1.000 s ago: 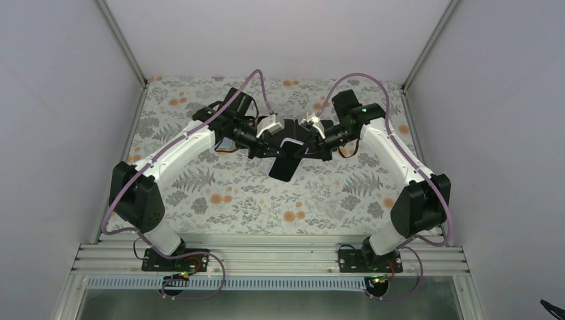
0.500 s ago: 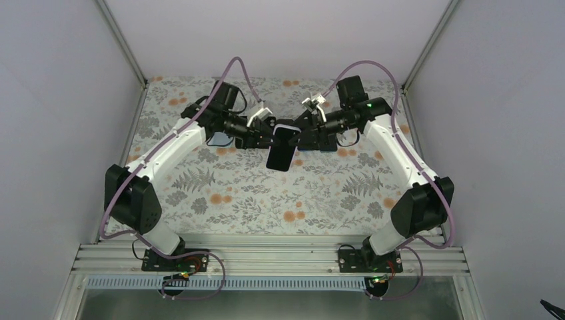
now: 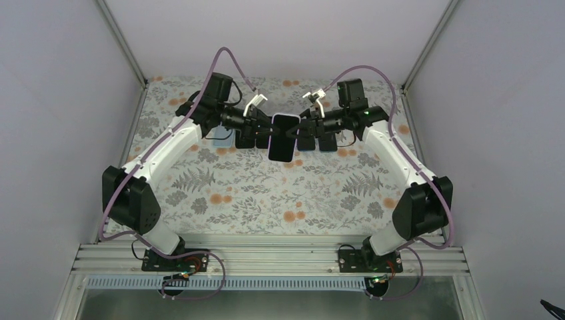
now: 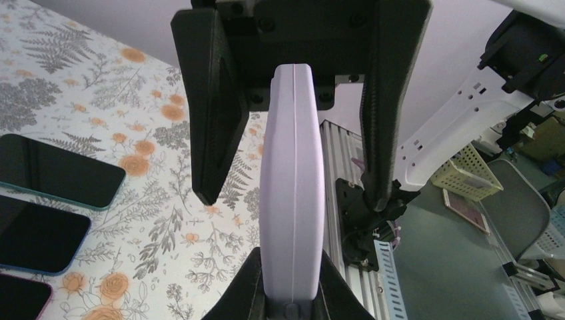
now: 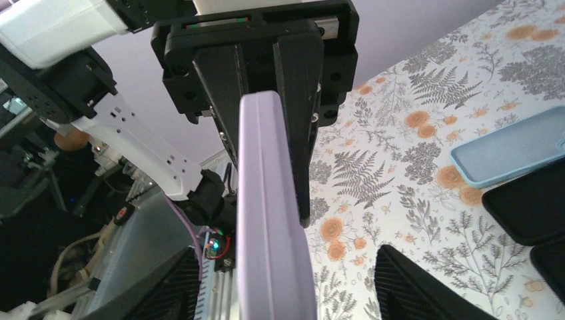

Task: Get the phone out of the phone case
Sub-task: Adjust the phone.

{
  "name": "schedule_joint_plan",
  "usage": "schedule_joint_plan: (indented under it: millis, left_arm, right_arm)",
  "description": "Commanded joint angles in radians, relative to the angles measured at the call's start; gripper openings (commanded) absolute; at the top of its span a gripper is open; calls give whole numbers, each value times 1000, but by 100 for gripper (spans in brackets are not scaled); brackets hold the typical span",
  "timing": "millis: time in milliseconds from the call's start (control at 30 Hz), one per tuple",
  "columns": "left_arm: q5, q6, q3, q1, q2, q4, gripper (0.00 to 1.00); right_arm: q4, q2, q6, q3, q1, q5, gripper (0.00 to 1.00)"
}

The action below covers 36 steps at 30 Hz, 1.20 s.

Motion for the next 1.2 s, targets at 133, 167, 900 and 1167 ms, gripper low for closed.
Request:
schedule_joint_plan:
  millis: [133,167,900,1167]
  left_arm:
    - [48,-68,60,7,-12,85,2]
    - [45,-70,60,7,-12,85,3]
    - [27,53,74,14,-63,-20,70]
    - [87,83,0,47,-113,-37,79]
  right_arm:
    - [86,-39,92,-41,13,3,43]
    - [89,-42,98,-40,13,5,39]
    - [231,-55,284,52,-47,-170,4]
    - [284,-70,346,68,-93,-238,4]
